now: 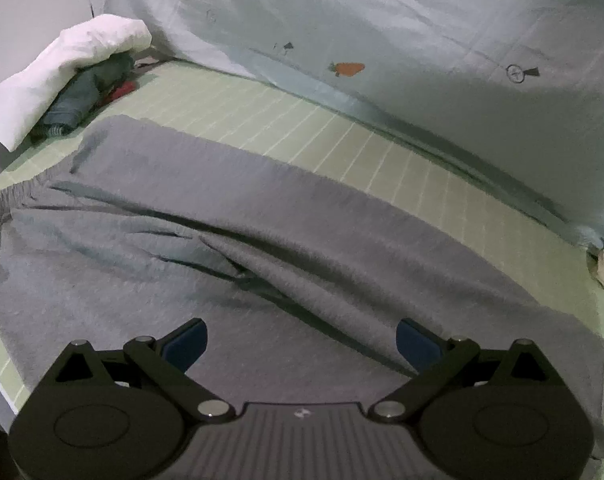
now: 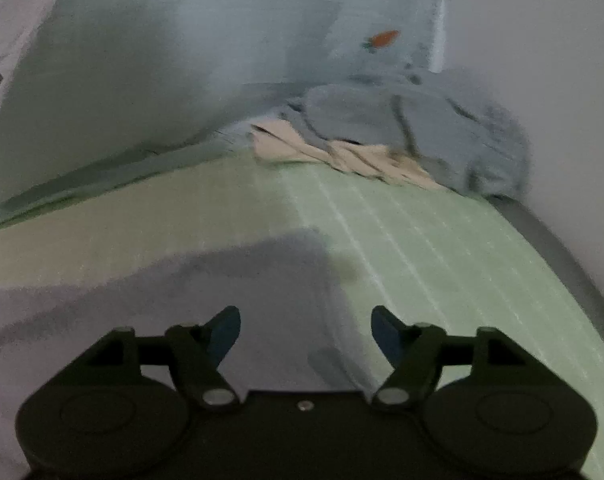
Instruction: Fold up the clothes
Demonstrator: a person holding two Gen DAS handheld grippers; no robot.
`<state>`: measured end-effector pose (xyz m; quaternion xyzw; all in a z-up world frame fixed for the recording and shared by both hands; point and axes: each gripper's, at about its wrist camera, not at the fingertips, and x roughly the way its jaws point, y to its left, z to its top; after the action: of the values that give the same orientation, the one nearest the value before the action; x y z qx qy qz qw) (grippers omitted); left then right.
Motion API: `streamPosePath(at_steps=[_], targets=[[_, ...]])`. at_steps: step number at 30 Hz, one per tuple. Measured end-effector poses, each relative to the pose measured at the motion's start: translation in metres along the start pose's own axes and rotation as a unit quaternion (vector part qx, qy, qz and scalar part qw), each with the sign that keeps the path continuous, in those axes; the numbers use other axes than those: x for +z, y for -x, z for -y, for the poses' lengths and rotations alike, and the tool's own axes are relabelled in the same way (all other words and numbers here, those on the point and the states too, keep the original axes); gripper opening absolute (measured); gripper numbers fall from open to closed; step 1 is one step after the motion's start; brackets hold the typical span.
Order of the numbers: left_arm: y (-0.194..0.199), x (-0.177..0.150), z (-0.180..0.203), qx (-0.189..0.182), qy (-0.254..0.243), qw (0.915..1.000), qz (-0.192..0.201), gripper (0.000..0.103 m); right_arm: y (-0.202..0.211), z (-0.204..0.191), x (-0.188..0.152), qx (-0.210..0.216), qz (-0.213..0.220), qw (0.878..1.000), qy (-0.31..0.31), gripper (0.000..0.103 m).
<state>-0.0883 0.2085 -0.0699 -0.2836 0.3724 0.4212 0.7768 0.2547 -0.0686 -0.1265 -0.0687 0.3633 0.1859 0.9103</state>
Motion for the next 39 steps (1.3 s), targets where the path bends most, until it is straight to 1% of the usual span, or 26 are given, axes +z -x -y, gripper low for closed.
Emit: streamPosePath(at_steps=[2, 5, 9, 12, 14, 15, 17, 19, 21, 23, 25, 27, 29, 30, 31, 32, 34, 35, 37, 38, 39], targets=[[-0.006, 0.001, -0.001, 0.006, -0.001, 1.0000, -0.007, 0.100, -0.015, -0.004, 0.013, 0.011, 0.000, 1.000, -0.008, 0.084], [-0.020, 0.007, 0.001, 0.016, -0.010, 0.9997, -0.017, 0.100, -0.039, -0.005, 0.030, 0.022, -0.010, 0.999, -0.030, 0.084], [-0.048, 0.033, 0.009, 0.020, -0.013, 0.9996, -0.017, 0.100, -0.070, 0.004, 0.045, 0.017, -0.030, 0.998, -0.058, 0.083], [-0.073, 0.057, 0.023, 0.010, -0.013, 0.9998, -0.013, 0.100, -0.081, 0.003, 0.047, 0.010, -0.033, 0.998, -0.052, 0.072], [-0.094, 0.072, 0.036, 0.001, -0.015, 0.9998, -0.015, 0.100, -0.084, 0.001, 0.044, 0.006, -0.032, 0.999, -0.039, 0.057], [-0.105, 0.079, 0.042, -0.003, -0.016, 0.9997, -0.016, 0.100, -0.084, -0.002, 0.043, 0.006, -0.030, 0.999, -0.028, 0.053], [-0.127, 0.092, 0.055, -0.010, -0.019, 0.9996, -0.020, 0.098, -0.084, -0.007, 0.039, 0.008, -0.028, 1.000, -0.009, 0.039], [-0.151, 0.101, 0.065, -0.015, -0.021, 0.9992, -0.029, 0.094, -0.087, -0.011, 0.036, 0.006, -0.031, 1.000, 0.004, 0.034], [-0.170, 0.107, 0.077, -0.022, -0.031, 0.9984, -0.043, 0.083, -0.089, -0.012, 0.034, 0.001, -0.036, 0.999, 0.000, 0.031], [-0.184, 0.111, 0.089, -0.028, -0.046, 0.9972, -0.053, 0.081, -0.093, -0.010, 0.033, -0.002, -0.042, 0.999, -0.008, 0.029], [-0.197, 0.111, 0.098, -0.029, -0.055, 0.9959, -0.065, 0.080, -0.096, -0.008, 0.031, -0.015, -0.047, 0.999, -0.013, 0.029], [-0.205, 0.110, 0.102, -0.028, -0.050, 0.9955, -0.076, 0.080, -0.098, -0.006, 0.031, -0.027, -0.051, 0.998, -0.020, 0.030], [-0.210, 0.109, 0.105, -0.030, -0.042, 0.9955, -0.080, 0.080, -0.099, -0.002, 0.030, -0.035, -0.055, 0.997, -0.029, 0.039], [-0.210, 0.108, 0.107, -0.028, -0.043, 0.9959, -0.075, 0.080, -0.100, 0.000, 0.030, -0.035, -0.057, 0.997, -0.033, 0.038], [-0.210, 0.108, 0.108, -0.027, -0.044, 0.9960, -0.073, 0.080, -0.100, 0.001, 0.029, -0.032, -0.057, 0.997, -0.036, 0.035], [-0.211, 0.108, 0.110, -0.026, -0.044, 0.9961, -0.072, 0.081, -0.100, 0.003, 0.029, -0.028, -0.058, 0.997, -0.039, 0.030], [-0.211, 0.110, 0.111, -0.030, -0.037, 0.9960, -0.076, 0.081, -0.098, 0.003, 0.028, -0.020, -0.059, 0.997, -0.041, 0.025], [-0.210, 0.111, 0.111, -0.034, -0.032, 0.9958, -0.079, 0.081, -0.098, 0.003, 0.028, -0.016, -0.060, 0.997, -0.042, 0.024], [-0.207, 0.112, 0.109, -0.053, -0.012, 0.9950, -0.083, 0.082, -0.096, 0.002, 0.028, -0.014, -0.060, 0.997, -0.041, 0.024], [-0.206, 0.112, 0.110, -0.057, -0.007, 0.9948, -0.084, 0.084, -0.094, 0.002, 0.028, -0.013, -0.058, 0.997, -0.041, 0.024], [-0.204, 0.112, 0.111, -0.060, -0.002, 0.9947, -0.084, 0.088, -0.093, 0.001, 0.028, -0.012, -0.057, 0.998, -0.040, 0.024]])
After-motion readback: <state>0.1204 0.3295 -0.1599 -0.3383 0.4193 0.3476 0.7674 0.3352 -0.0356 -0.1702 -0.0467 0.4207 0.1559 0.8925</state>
